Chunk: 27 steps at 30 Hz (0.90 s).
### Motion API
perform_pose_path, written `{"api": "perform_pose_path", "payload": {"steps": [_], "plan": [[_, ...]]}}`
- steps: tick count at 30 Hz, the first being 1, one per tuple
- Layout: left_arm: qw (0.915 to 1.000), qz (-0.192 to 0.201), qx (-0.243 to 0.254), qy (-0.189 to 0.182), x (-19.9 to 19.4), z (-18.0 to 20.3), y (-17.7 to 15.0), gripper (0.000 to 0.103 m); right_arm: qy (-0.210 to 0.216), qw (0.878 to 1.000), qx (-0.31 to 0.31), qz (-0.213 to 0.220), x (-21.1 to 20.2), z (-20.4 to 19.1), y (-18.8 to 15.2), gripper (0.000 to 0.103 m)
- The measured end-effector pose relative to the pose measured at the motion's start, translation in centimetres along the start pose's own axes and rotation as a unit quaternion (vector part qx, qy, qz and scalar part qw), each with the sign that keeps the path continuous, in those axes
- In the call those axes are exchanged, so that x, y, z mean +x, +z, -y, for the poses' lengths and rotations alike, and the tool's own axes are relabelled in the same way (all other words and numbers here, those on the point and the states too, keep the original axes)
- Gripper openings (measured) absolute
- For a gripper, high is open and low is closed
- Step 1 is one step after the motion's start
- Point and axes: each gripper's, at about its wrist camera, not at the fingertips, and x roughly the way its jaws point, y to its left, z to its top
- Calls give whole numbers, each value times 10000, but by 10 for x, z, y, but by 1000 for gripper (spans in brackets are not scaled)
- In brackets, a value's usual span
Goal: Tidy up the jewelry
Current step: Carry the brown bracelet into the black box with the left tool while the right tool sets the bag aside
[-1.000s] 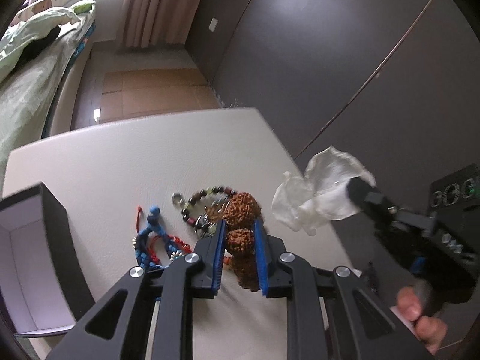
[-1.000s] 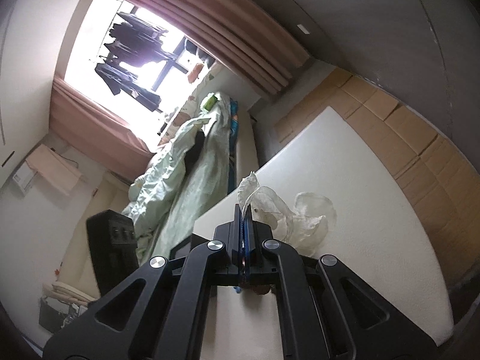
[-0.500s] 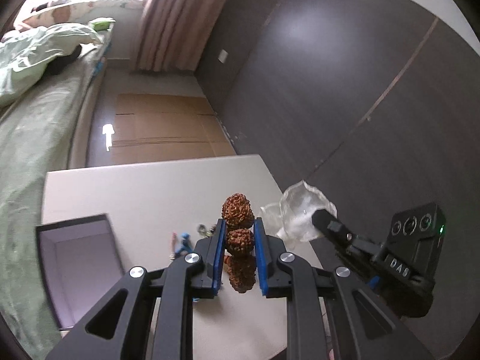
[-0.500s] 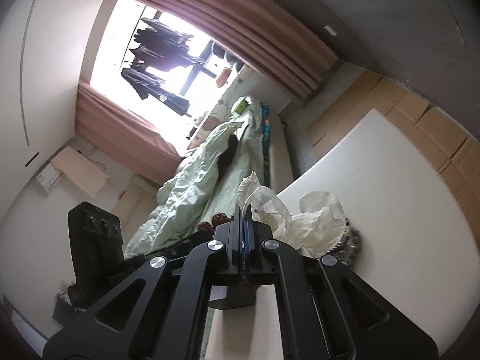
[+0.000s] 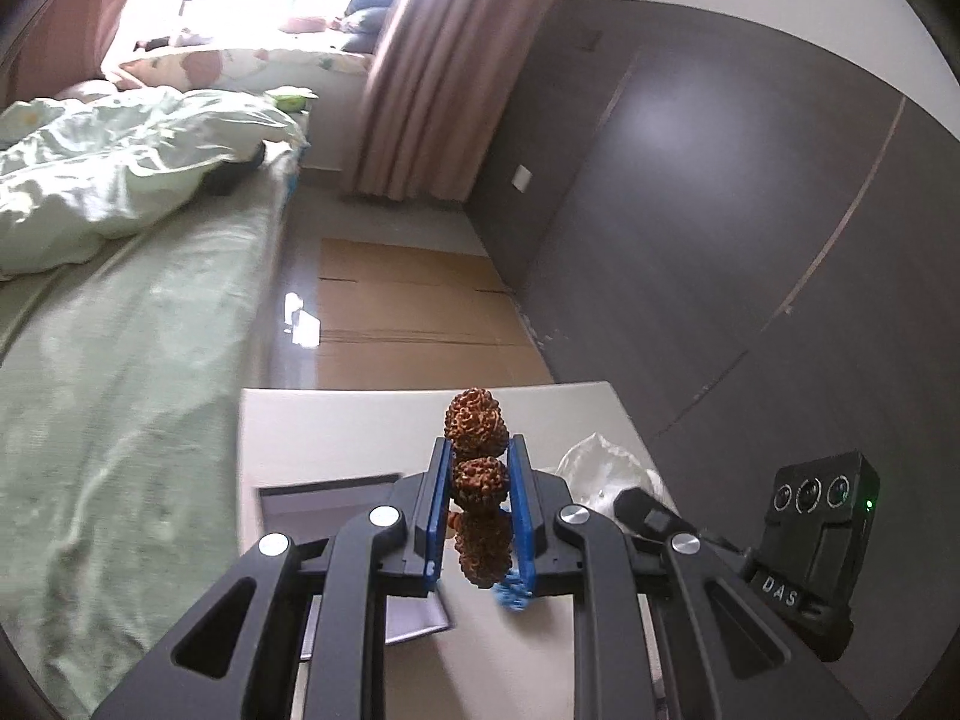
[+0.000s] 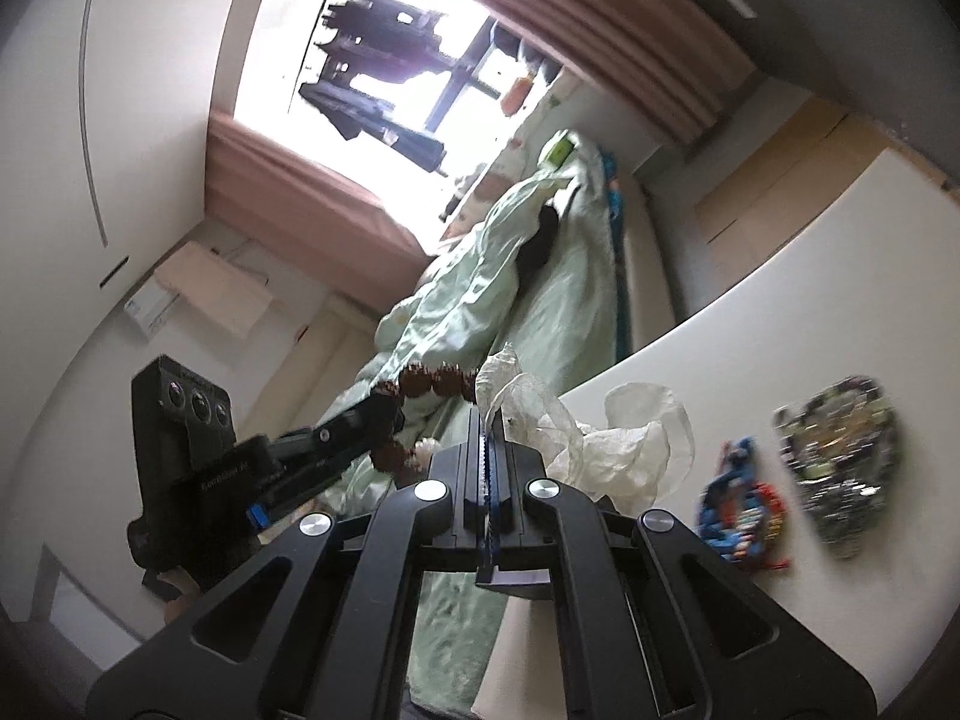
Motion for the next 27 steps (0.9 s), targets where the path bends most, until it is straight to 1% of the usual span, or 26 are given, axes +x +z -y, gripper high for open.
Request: {"api": "perform_pose_path", "payload": {"steps": [5,10,13,14,15,16,17,18,19,21,27], "plan": [[9996,202,-51,215,-22,-19,1,17,118,9992,1,-370,34,-8,-11,3],[9986,380,-86,350,-38,-34,5,17,262,9968,9,-755,66,-17,-23,3],[9982,431,-188,368,-47,-44,4,17,15,9925,67,-1217,89,-14,-33,4],[9981,450,-229,364,-50,-48,3,17,-31,9906,178,-1354,94,-10,-36,10],[9980,454,-254,353,-52,-50,2,17,-86,9890,278,-1449,98,-6,-38,29],[9980,456,-285,340,-54,-53,2,17,-190,9881,330,-1488,100,-2,-39,42],[9979,457,-307,331,-55,-54,2,17,-317,9886,307,-1439,98,-1,-39,75],[9979,451,-344,309,-56,-56,1,17,-419,9904,246,-1294,93,0,-37,90],[9979,435,-379,286,-55,-57,0,17,-423,9923,189,-1151,85,-2,-36,91],[9982,357,-425,232,-51,-58,-3,17,-427,9935,99,-1054,76,-2,-31,91],[9987,69,-498,48,-20,-55,-16,17,-950,9926,-127,-741,50,-2,-21,91]]}}
